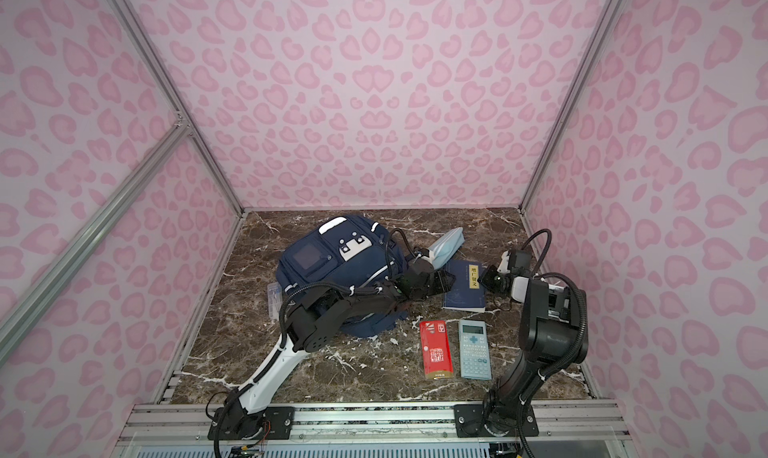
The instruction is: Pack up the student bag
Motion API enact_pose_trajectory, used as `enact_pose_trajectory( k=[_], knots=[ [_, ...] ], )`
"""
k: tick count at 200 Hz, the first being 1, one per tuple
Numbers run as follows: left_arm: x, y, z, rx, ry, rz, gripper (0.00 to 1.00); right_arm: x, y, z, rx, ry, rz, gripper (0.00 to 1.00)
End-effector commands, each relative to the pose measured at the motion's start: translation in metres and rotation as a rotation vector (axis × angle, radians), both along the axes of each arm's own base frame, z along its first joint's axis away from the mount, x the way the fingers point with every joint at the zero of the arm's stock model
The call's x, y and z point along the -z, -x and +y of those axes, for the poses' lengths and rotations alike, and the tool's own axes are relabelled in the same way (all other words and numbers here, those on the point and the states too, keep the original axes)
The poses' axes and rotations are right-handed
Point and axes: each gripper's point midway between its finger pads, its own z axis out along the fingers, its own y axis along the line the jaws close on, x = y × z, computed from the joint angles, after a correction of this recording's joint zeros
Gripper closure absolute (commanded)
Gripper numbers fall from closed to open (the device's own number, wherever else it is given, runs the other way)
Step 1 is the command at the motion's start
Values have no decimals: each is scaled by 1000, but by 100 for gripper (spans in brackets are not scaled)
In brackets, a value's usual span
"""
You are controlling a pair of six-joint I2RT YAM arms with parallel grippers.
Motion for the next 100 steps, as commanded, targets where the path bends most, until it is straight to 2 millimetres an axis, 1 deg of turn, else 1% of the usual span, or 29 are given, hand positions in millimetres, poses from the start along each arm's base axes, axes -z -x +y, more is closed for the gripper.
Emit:
enact_pose_trajectory(
  k=[1, 6, 16, 32, 46, 62, 68, 87, 100],
  knots=[
    [16, 22, -5, 76, -13, 77, 42, 15, 39, 44, -95, -231, 152, 90],
    [16, 22, -5, 77, -12, 77, 42, 19, 40, 43, -92, -225, 163, 84],
    [15, 23, -4, 78, -12, 75, 42, 23, 42, 42, -90, -214, 175, 77],
    [16, 23, -4, 79, -13, 74, 42, 29, 45, 42, -93, -206, 188, 71],
    [16, 23, -5, 80, -13, 74, 42, 34, 47, 41, -99, -165, 212, 65],
    [16, 23, -6, 83, -6, 78, 42, 34, 47, 45, -112, -161, 204, 64],
    [16, 24, -6, 86, -5, 80, 42, 33, 47, 47, -117, -175, 196, 66],
    [15, 24, -6, 85, -9, 75, 42, 20, 45, 58, -153, -229, 137, 85],
    [15, 24, -6, 85, -10, 73, 42, 10, 46, 63, -171, -231, 118, 94]
  ],
)
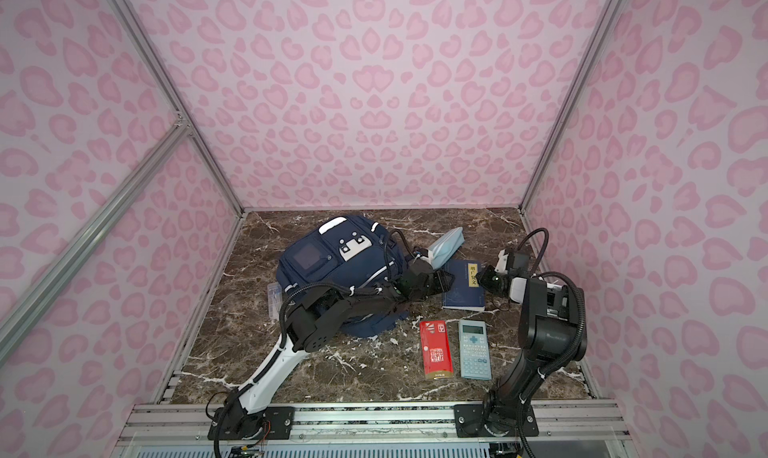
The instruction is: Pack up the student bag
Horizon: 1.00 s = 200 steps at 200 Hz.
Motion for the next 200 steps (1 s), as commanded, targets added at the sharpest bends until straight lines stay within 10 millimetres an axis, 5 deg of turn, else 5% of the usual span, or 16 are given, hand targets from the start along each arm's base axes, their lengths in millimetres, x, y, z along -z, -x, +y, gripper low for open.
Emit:
enact_pose_trajectory(
  k=[1, 52, 78, 108, 121, 140, 157, 200],
  knots=[
    [15, 26, -9, 102, -11, 86, 42, 4, 46, 55, -136, -231, 152, 94],
    [12, 26, -8, 100, -10, 79, 42, -7, 46, 59, -171, -178, 138, 96],
    [12, 26, -8, 105, -9, 79, 42, 3, 51, 57, -173, -165, 180, 65],
    [9, 27, -9, 104, -10, 72, 42, 14, 57, 47, -145, -126, 240, 53],
    [9, 26, -8, 104, -12, 71, 42, 13, 56, 47, -141, -129, 247, 59],
    [8, 26, -9, 106, -11, 69, 42, 13, 55, 45, -137, -123, 258, 86],
    [7, 26, -8, 105, -13, 64, 42, 10, 56, 44, -135, -119, 250, 100],
    [-6, 26, 3, 89, -64, 11, 41, -18, 48, 44, -119, -205, 138, 100]
  ],
)
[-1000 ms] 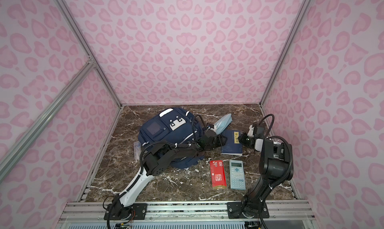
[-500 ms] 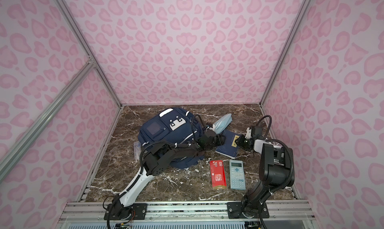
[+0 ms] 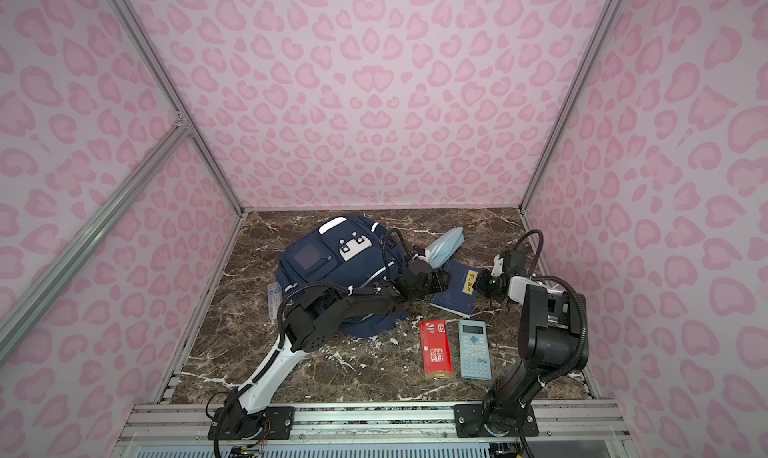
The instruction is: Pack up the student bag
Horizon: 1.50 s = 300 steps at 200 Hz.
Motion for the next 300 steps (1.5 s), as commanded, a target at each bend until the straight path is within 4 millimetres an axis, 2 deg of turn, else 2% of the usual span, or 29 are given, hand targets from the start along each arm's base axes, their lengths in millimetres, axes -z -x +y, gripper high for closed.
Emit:
enact_pose_trajectory(
  k=[1, 34, 59, 88, 129, 149, 191, 211, 226, 253, 264, 274, 300],
  knots=[
    [-5, 27, -8, 115, -15, 35, 41, -12, 19, 28, -48, -200, 24, 100],
    [-2, 23, 5, 100, -7, 47, 40, -52, 11, 24, -45, -240, -137, 100],
    [2, 25, 8, 107, -5, 56, 39, -68, 7, 32, -62, -306, -207, 100],
    [4, 29, 10, 126, 17, 66, 32, -84, 6, 32, -55, -373, -274, 100],
    [8, 28, 19, 105, 55, 74, 29, -114, 3, 32, -58, -487, -381, 100],
    [-3, 28, 19, 120, 142, 43, 25, -116, 2, 33, -62, -499, -386, 100],
    [-43, 42, -10, 290, 422, 7, 23, -114, -2, 37, -58, -605, -408, 100],
    [-54, 46, -11, 317, 448, -20, 30, -98, -1, 35, -54, -554, -359, 100],
    [-61, 47, -8, 317, 450, -37, 45, -87, 1, 34, -49, -509, -325, 100],
    [-71, 50, -3, 321, 438, -58, 62, -82, 4, 30, -44, -458, -293, 100],
    [-75, 51, 0, 316, 430, -68, 77, -79, 6, 28, -43, -427, -274, 100],
    [-80, 52, 2, 322, 417, -82, 85, -78, 7, 26, -39, -405, -266, 100],
    [-94, 54, 5, 328, 366, -112, 91, -78, 8, 25, -37, -396, -260, 100]
  ],
)
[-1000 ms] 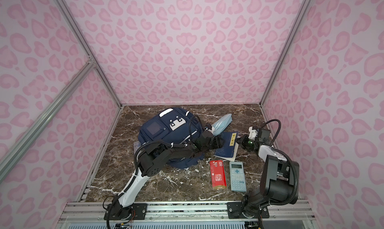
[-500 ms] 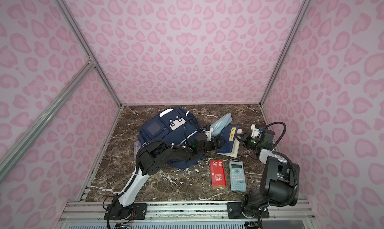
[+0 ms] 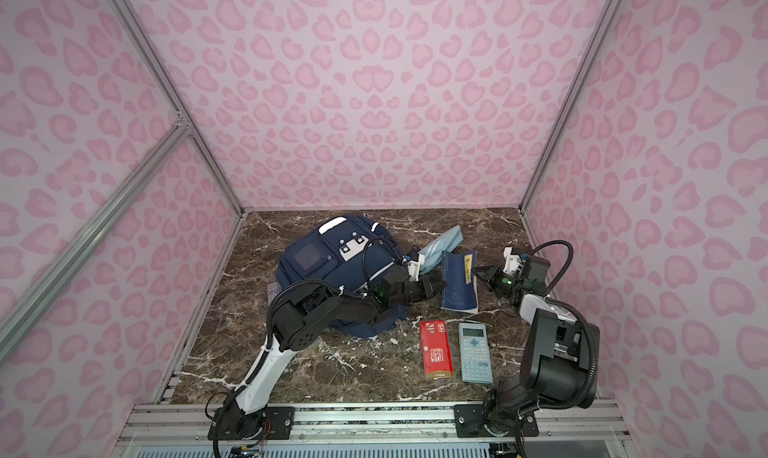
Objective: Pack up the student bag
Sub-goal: 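Tilt the book upright with the right gripper while the left gripper steadies its spine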
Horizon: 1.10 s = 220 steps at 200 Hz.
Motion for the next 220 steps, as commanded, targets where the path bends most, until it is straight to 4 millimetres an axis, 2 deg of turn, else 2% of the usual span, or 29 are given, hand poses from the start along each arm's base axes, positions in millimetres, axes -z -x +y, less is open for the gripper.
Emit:
enact_pose_trajectory(
  k=[1, 11, 24, 27, 42, 54, 58, 65, 67, 70, 76, 103, 125, 148, 172, 187, 220],
  knots=[
    [-45, 11, -8, 69, 56, -137, 91, 13, 12, 6, -25, 0, 71, 100],
    [-44, 10, -8, 70, 26, -134, 96, 13, 13, 6, -25, 6, 74, 100],
    [-40, 9, -8, 69, 7, -126, 97, 15, 13, 5, -25, 9, 84, 98],
    [-40, 9, -8, 70, 8, -124, 97, 16, 14, 5, -25, 8, 89, 93],
    [-48, 12, -6, 80, 38, -120, 97, 24, 15, 2, -16, 42, 123, 54],
    [-73, 13, -2, 95, 91, -141, 97, 29, 16, -3, 5, 71, 146, 39],
    [-72, 16, 3, 98, 83, -135, 97, 28, 16, -3, 5, 73, 144, 36],
    [-84, 18, 8, 104, 87, -153, 97, 25, 15, -1, 2, 69, 134, 30],
    [-88, 19, 9, 106, 88, -160, 97, 24, 14, 0, 0, 67, 130, 26],
    [-93, 19, 11, 106, 88, -168, 97, 23, 14, 1, -4, 64, 126, 9],
    [-105, 21, 16, 108, 90, -186, 97, 19, 12, 4, -18, 64, 115, 4],
    [-150, 28, 36, 116, 154, -223, 97, -6, 7, 34, -124, 17, 15, 4],
    [-179, 28, 62, 136, 283, -205, 97, -47, 5, 55, -187, -60, -143, 6],
    [-192, 30, 80, 127, 305, -221, 97, -75, 5, 76, -252, -112, -199, 7],
    [-196, 29, 87, 121, 321, -223, 97, -82, 6, 99, -309, -112, -217, 9],
    [-194, 27, 92, 112, 324, -214, 97, -87, 5, 103, -317, -141, -238, 21],
    [-181, 20, 97, 93, 311, -187, 97, -88, 3, 101, -303, -168, -237, 60]
  ],
)
